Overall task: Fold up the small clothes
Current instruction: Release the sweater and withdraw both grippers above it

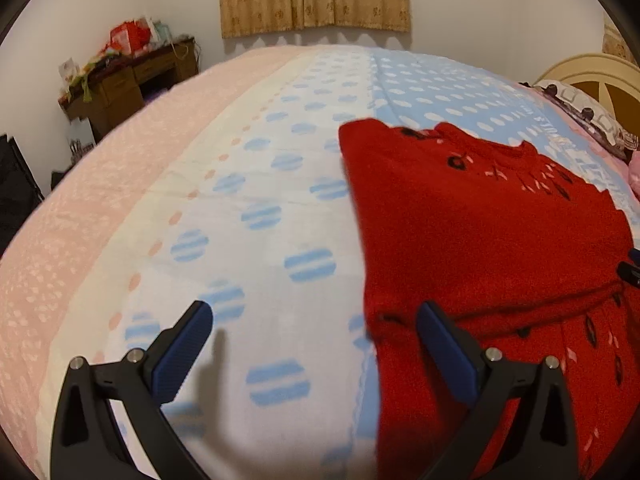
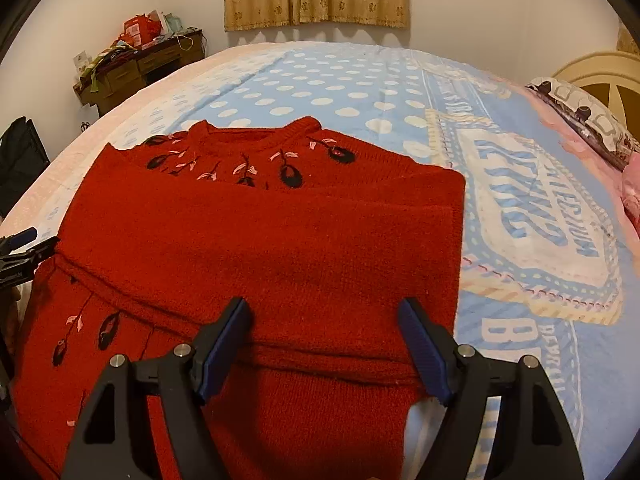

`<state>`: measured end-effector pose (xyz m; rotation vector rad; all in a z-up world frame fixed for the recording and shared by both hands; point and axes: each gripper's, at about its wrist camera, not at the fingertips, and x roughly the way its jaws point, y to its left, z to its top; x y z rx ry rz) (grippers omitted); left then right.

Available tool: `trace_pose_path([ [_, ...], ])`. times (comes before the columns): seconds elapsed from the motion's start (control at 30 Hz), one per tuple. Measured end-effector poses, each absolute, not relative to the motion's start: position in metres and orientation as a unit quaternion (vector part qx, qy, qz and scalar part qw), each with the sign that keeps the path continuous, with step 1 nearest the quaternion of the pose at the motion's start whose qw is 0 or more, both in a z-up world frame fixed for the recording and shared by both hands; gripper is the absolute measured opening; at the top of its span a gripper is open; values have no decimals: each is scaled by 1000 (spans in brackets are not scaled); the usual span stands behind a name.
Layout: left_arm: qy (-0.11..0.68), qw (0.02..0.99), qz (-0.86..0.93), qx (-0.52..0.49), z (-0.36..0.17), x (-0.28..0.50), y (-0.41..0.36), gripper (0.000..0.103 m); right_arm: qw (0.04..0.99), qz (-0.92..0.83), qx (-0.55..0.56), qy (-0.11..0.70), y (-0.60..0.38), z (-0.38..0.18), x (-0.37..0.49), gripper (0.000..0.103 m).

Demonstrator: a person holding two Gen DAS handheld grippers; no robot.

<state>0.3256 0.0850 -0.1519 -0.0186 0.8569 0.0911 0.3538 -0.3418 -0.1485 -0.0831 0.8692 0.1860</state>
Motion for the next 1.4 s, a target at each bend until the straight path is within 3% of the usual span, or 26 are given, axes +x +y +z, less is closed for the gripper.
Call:
trace_pose_path([
  [1.4,410,911,-43,25,-142,142,58,103,894,92,-63,433,-336,-135,160,77],
])
